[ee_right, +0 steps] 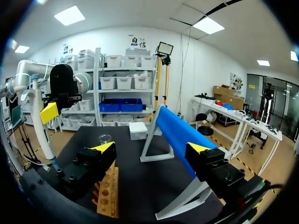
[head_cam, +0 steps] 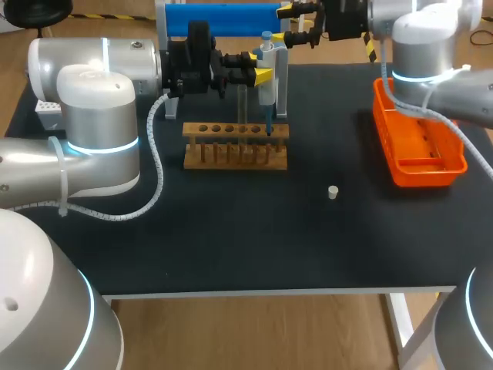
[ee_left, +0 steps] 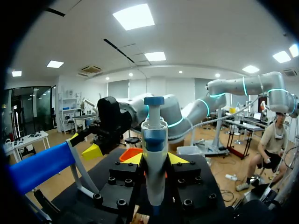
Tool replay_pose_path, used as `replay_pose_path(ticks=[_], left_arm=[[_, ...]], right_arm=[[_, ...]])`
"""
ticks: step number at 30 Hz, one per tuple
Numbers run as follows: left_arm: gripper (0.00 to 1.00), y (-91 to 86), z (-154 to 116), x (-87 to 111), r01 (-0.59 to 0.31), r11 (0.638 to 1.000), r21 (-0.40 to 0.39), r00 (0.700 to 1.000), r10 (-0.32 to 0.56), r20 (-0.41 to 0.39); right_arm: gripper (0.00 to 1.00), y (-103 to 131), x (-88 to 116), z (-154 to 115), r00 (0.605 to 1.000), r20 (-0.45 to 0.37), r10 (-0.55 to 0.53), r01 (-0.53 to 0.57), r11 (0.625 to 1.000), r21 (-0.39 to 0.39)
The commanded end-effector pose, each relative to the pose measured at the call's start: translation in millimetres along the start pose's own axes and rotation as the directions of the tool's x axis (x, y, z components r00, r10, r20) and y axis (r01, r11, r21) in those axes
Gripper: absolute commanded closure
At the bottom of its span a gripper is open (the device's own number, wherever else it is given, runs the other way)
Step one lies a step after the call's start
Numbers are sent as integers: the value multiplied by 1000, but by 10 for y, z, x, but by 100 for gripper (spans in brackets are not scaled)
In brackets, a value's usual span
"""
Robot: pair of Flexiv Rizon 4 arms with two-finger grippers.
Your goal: Invert the test tube, pick up the pipette, mount the tip to pipette, aspirate from beaker and dispense into the tube, eject the tip, return the pipette, and cap with the stopper.
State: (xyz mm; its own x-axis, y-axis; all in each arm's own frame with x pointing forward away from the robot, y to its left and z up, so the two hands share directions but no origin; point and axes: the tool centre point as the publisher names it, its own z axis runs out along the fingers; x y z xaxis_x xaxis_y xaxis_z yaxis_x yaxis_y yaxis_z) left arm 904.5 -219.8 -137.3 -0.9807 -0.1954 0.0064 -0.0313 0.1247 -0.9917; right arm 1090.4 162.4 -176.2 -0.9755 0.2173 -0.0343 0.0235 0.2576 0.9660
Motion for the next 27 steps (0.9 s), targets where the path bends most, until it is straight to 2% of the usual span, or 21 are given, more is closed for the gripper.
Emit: replay_pose_path(ticks=[1,11,19,27], left_arm=[[100,8,5,-5,-2,1000,3,1000,2,0],[100,8,5,-5,-2,1000,3,1000,2,0],[100,6,-477,-291,19,993,-116,989,-2,149],[100,-20,-982,-542,27,983,-180,965,21,262]], right_arm=[[0,5,4,-8,1000,0,1,-1,1000,3],[0,5,4,-8,1000,0,1,-1,1000,3],[0,5,4,-8,1000,0,1,-1,1000,3],[0,5,4,-8,1000,0,1,-1,1000,3]])
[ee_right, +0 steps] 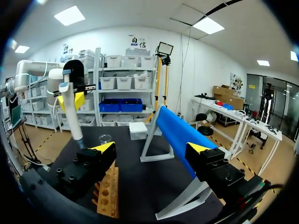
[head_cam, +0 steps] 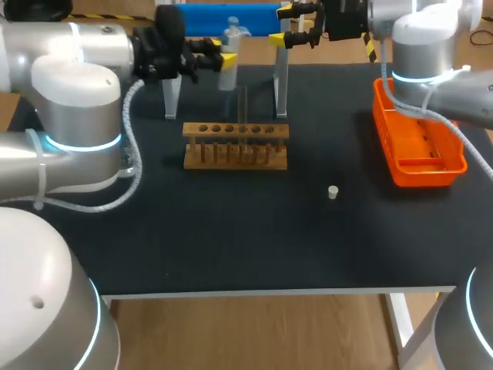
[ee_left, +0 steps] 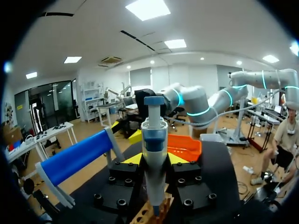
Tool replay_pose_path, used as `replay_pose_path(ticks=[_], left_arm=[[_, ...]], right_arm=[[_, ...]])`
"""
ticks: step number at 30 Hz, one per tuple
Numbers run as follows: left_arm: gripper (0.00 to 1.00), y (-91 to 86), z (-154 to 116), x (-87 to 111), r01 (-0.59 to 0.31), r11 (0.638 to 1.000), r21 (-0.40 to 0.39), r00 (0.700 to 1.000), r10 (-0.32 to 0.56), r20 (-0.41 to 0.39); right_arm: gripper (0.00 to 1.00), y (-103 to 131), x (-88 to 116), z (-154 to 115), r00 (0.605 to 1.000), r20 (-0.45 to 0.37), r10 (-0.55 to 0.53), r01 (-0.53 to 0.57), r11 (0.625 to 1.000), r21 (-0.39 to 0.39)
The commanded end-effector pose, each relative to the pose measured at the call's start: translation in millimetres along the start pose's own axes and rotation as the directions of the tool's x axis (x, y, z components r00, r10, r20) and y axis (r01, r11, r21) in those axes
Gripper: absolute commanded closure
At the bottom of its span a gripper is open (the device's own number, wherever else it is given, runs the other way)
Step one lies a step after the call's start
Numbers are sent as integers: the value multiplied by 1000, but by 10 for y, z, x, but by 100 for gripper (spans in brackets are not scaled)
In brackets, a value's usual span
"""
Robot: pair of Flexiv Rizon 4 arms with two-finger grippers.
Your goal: Invert the test tube, pick up the pipette, mount the tip to pipette, aspirate from beaker and dispense into the tube, eject the tip, return the pipette, and cap with the stopper.
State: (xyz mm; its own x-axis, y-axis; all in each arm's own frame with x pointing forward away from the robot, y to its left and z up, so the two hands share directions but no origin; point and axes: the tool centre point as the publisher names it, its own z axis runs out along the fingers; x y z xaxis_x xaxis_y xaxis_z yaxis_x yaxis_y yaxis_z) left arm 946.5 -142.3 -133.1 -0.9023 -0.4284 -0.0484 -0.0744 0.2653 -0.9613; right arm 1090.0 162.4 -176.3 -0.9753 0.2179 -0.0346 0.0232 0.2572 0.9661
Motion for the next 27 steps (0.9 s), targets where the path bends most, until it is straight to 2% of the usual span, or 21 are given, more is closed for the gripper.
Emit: replay_pose_path(ticks=[1,11,21,27], left_arm=[[100,-4,-343,-100,4,999,-42,1000,-3,24],[100,138,-599,-546,38,995,-96,993,-27,114],[100,363,-598,-936,114,986,-126,968,-81,239],[100,409,-557,-1153,140,980,-140,951,-94,295]], right_arm=[[0,6,0,-8,1000,-1,1,-1,1000,4],[0,6,0,-8,1000,-1,1,-1,1000,4],[0,6,0,-8,1000,-1,1,-1,1000,4],[0,6,0,-8,1000,-1,1,-1,1000,4]])
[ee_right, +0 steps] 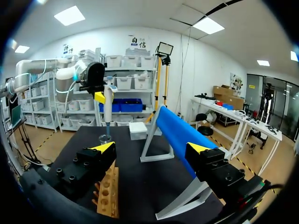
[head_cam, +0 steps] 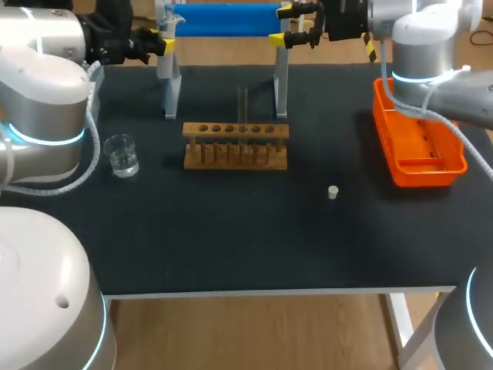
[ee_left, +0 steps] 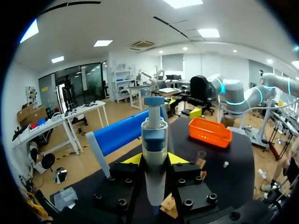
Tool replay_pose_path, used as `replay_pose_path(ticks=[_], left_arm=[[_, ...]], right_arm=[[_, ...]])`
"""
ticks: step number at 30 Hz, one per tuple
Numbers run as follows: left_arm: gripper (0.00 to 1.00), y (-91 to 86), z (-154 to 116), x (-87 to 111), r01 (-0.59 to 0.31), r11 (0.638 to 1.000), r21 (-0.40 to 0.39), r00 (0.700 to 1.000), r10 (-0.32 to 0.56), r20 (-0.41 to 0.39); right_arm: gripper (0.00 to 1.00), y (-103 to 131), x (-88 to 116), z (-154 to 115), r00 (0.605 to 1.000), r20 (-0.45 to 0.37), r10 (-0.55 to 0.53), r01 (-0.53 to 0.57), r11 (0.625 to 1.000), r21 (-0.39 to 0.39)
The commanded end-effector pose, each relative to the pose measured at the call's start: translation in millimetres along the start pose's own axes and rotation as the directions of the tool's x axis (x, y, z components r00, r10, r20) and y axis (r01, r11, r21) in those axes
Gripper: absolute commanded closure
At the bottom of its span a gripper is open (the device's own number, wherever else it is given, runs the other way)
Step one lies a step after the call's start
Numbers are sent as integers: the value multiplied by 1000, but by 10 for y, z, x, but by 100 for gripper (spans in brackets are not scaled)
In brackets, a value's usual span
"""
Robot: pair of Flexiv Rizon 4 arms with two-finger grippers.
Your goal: Invert the test tube, pick up the pipette, mount the tip to pipette, aspirate from beaker and dispense into the tube, eject the tip, return the pipette, and cap with the stopper.
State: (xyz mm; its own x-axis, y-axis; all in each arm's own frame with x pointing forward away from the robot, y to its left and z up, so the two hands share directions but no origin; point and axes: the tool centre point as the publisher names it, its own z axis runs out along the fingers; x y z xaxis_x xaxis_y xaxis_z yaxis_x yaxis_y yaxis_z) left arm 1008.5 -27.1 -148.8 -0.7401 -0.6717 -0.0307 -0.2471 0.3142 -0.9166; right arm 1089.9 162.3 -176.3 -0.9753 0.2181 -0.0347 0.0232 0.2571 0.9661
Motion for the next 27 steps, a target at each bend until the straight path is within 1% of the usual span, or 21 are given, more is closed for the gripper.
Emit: replay_pose_path(ticks=[1,10,18,23,27], left_arm=[[100,-36,169,-103,8,1000,-20,999,-8,34],[100,-71,323,-372,44,998,-49,991,-38,128],[100,-82,473,-520,78,993,-86,974,-58,220],[100,-100,529,-595,96,990,-100,966,-68,251],[100,-122,569,-663,123,986,-114,950,-84,302]], right_arm=[[0,6,-1,-7,1000,-1,1,-1,1000,4],[0,6,-1,-7,1000,-1,1,-1,1000,4],[0,6,-1,-7,1000,-1,1,-1,1000,4],[0,6,-1,-7,1000,-1,1,-1,1000,4],[0,6,-1,-7,1000,-1,1,-1,1000,4]])
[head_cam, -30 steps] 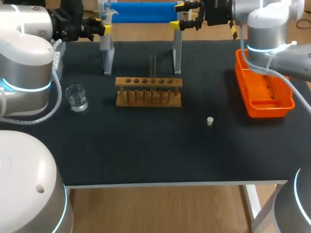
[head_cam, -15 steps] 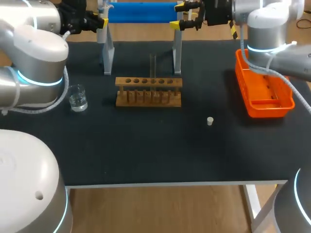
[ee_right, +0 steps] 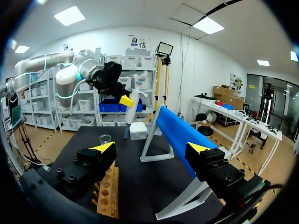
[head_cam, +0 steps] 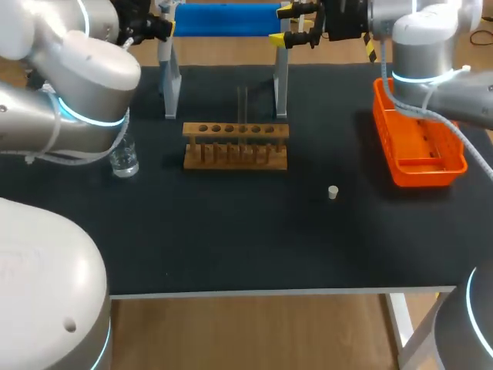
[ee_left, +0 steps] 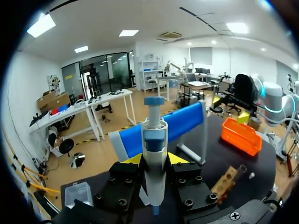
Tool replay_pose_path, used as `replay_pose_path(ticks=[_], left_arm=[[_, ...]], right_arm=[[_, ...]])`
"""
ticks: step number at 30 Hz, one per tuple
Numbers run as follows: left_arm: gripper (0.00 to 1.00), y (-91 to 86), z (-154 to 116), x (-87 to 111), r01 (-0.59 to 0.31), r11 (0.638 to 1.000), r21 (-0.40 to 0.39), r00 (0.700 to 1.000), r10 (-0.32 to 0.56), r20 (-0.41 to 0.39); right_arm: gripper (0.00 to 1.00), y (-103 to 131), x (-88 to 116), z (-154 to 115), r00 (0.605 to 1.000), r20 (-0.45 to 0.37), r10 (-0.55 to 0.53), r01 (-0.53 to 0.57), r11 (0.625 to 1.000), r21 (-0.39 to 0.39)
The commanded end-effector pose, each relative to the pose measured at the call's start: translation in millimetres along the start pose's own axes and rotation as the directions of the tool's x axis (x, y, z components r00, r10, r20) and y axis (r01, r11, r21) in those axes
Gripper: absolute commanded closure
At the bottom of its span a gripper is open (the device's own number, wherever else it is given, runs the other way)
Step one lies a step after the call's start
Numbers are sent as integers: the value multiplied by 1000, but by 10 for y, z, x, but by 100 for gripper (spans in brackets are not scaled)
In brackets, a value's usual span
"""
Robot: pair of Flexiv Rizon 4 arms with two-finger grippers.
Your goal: Invert the test tube, pick up the pipette, mount the tip to pipette, aspirate from beaker and dispense into the tube, eject the tip, return the pipette, and cap with the stopper.
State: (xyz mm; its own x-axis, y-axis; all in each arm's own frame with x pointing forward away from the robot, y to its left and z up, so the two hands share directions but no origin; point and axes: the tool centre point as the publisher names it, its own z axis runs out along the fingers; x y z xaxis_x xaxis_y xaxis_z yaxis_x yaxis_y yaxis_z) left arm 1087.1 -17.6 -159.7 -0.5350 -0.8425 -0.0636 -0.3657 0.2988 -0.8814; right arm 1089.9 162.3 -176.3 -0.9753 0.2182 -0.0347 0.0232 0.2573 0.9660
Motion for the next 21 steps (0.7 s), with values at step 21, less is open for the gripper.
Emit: replay_pose_path(ticks=[21], left_arm=[[100,-200,379,-80,144,981,-127,975,-118,190]], right_arm=[[0,6,-1,-7,1000,-1,1,-1,1000,4]])
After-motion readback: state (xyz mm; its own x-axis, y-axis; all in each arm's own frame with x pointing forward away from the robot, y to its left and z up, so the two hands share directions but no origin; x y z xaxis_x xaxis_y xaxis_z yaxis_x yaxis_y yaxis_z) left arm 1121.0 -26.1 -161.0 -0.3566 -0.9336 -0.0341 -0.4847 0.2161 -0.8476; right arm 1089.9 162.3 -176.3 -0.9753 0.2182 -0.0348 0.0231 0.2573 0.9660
